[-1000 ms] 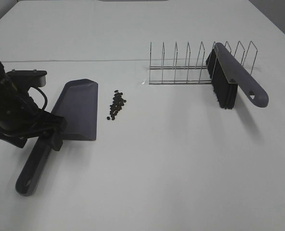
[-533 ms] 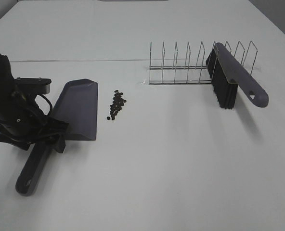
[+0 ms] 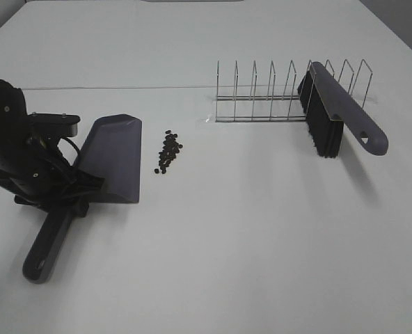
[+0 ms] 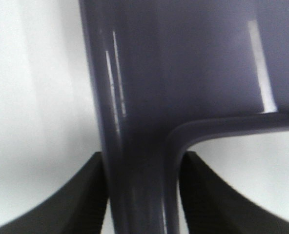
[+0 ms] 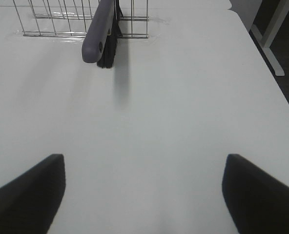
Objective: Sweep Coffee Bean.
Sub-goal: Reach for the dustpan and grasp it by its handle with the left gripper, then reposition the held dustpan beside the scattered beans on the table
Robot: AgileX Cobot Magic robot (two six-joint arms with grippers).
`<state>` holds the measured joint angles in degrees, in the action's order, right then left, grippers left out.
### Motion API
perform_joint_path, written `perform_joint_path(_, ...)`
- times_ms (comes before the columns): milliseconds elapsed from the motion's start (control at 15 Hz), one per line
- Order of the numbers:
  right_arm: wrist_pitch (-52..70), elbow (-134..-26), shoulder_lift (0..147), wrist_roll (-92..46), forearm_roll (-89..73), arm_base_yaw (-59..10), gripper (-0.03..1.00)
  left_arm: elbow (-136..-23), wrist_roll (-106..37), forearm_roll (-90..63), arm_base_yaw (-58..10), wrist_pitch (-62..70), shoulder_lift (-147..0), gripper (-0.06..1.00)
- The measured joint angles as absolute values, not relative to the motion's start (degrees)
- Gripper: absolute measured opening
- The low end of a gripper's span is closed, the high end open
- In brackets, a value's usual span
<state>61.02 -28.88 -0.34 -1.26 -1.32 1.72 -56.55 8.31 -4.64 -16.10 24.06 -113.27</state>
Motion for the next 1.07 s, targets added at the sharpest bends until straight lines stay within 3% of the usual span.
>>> perform_joint_path(67,61.02,-28.88,-0.34,-1.26,-1.32,1.72,0.82,-56.55,9.91,-4.7,-16.1,25.15,-113.27,0.37)
perform_joint_path(600,61.02,-28.88,-0.34,-1.26,-1.32,1.72,0.82,-56.49,17.82,-1.32,-16.27,31.63,-111.67,0.37)
perform_joint_path(1067,61.02,-28.88,-0.34,-1.26,-1.32,1.72,0.82,-56.09,17.93,2.35,-16.27,33.86,-94.82,0.37)
